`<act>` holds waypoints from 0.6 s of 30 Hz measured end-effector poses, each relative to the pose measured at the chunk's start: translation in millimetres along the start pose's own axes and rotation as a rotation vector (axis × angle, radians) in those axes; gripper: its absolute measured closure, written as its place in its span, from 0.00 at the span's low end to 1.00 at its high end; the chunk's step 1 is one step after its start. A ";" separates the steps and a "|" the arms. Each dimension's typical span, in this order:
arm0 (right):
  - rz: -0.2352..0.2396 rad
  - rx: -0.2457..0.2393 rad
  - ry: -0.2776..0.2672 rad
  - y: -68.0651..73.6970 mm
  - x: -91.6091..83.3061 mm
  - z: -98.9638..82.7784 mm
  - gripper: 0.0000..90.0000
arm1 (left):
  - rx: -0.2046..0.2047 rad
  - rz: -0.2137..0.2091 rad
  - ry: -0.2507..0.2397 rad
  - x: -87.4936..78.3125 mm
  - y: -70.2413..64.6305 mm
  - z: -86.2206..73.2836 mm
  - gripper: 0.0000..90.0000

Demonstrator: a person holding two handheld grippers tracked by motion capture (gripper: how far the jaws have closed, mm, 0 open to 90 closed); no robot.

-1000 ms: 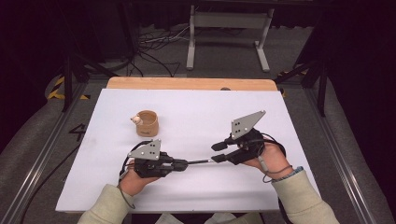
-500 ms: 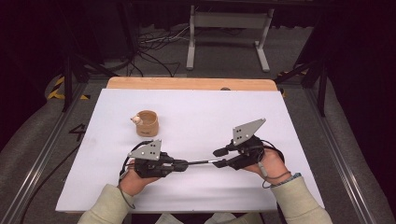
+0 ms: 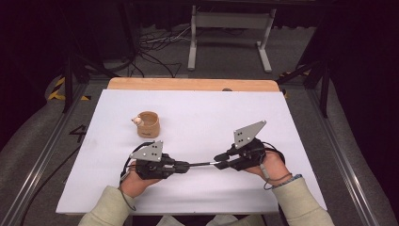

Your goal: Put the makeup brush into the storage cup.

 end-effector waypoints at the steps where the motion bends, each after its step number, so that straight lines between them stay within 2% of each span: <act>1: 0.006 -0.005 0.002 -0.2 0.1 -0.3 0.86 | -0.001 -0.001 -0.001 -0.1 0.2 -0.2 0.92; 11: 0.029 -0.024 0.028 0.3 1.6 -0.7 0.90 | 0.007 -0.004 0.000 0.6 0.9 -2.7 0.92; 15: 0.054 -0.022 0.007 0.3 -0.2 -0.2 0.92 | 0.010 -0.007 -0.001 -0.3 0.7 -2.9 0.92; 18: 0.082 -0.019 -0.046 1.2 -6.5 3.2 0.93 | 0.017 -0.009 -0.002 0.2 -0.3 -2.9 0.92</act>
Point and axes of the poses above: each handheld gripper's, and its own axes: x roughly forward along the jaws, z roughly out of its top, y roughly to its left, the point moved 2 cm from there along x, roughly forward along the jaws, and after that the axes turned 5 degrees about z, right-handed, at the moved point
